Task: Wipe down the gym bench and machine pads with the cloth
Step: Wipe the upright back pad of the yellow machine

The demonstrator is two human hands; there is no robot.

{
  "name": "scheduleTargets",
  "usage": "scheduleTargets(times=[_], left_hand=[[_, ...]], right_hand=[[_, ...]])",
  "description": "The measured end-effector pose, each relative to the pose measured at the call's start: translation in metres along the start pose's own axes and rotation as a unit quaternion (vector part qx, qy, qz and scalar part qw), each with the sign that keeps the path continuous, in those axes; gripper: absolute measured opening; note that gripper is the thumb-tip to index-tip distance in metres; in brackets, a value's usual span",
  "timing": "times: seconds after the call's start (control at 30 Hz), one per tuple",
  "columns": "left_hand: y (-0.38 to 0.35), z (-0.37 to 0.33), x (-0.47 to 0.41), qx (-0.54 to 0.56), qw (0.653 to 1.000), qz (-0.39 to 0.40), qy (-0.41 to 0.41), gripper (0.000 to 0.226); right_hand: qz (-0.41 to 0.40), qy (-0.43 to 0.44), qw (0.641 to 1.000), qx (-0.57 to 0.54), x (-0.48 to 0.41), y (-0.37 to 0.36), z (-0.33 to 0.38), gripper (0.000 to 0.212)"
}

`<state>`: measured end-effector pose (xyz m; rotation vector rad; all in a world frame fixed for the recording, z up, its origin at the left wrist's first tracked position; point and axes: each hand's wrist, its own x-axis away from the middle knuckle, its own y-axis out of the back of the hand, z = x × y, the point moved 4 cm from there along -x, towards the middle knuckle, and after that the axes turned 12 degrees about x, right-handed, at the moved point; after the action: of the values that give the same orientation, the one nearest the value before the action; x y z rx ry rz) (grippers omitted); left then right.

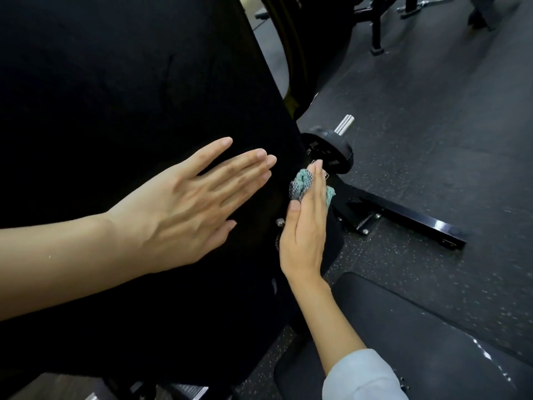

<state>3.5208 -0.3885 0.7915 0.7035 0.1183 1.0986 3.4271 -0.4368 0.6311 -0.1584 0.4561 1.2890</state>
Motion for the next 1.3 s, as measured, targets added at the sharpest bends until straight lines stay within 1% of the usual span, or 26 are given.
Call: scheduleTargets(times=[0.03, 0.1, 0.13, 0.27, 0.37, 0.43, 0.57, 0.63, 0.8, 1.07, 1.2, 1.3], left_hand=[[-0.003, -0.002, 0.001, -0.028, 1.0, 0.008, -0.004, 0.07], [0.002, -0.002, -0.005, -0.025, 1.0, 0.012, 0.011, 0.069], [0.001, -0.005, -0.008, -0.028, 0.999, 0.027, 0.02, 0.068], [0.003, -0.015, -0.013, -0.051, 0.998, -0.018, 0.034, 0.068], [0.005, -0.021, -0.016, -0.06, 0.996, -0.045, 0.057, 0.07], [0.004, -0.024, -0.019, -0.037, 0.995, -0.06, 0.074, 0.068], [0.006, -0.029, -0.027, -0.032, 0.992, -0.069, 0.101, 0.072], [0.003, -0.032, -0.029, -0.035, 0.989, -0.083, 0.114, 0.069], [-0.001, -0.039, -0.031, -0.054, 0.982, -0.103, 0.151, 0.068], [-0.01, -0.052, -0.029, -0.045, 0.966, -0.143, 0.213, 0.067], [-0.019, -0.069, -0.022, -0.032, 0.958, -0.163, 0.232, 0.068], [-0.03, -0.088, -0.017, -0.031, 0.956, -0.168, 0.241, 0.068]], right_hand=[[0.008, -0.003, 1.0, 0.006, 0.003, 0.0, -0.006, 0.053], [0.024, 0.001, 1.0, 0.007, 0.008, 0.001, -0.014, 0.053], [0.028, 0.006, 1.0, 0.002, 0.008, 0.001, -0.016, 0.052], [0.053, 0.049, 0.997, 0.004, 0.002, 0.003, -0.015, 0.052], [0.068, 0.093, 0.993, -0.006, -0.016, 0.007, -0.011, 0.053], [0.073, 0.136, 0.988, -0.009, -0.034, 0.007, -0.004, 0.053], [0.079, 0.216, 0.973, -0.018, -0.053, 0.008, 0.006, 0.053], [0.079, 0.242, 0.967, -0.012, -0.053, 0.008, -0.001, 0.054], [0.066, 0.271, 0.96, 0.013, -0.034, 0.006, -0.03, 0.056], [0.046, 0.317, 0.946, 0.055, 0.006, 0.001, -0.082, 0.055], [0.04, 0.333, 0.941, 0.037, 0.006, -0.002, -0.088, 0.054], [0.04, 0.352, 0.935, 0.02, -0.004, -0.002, -0.079, 0.053]])
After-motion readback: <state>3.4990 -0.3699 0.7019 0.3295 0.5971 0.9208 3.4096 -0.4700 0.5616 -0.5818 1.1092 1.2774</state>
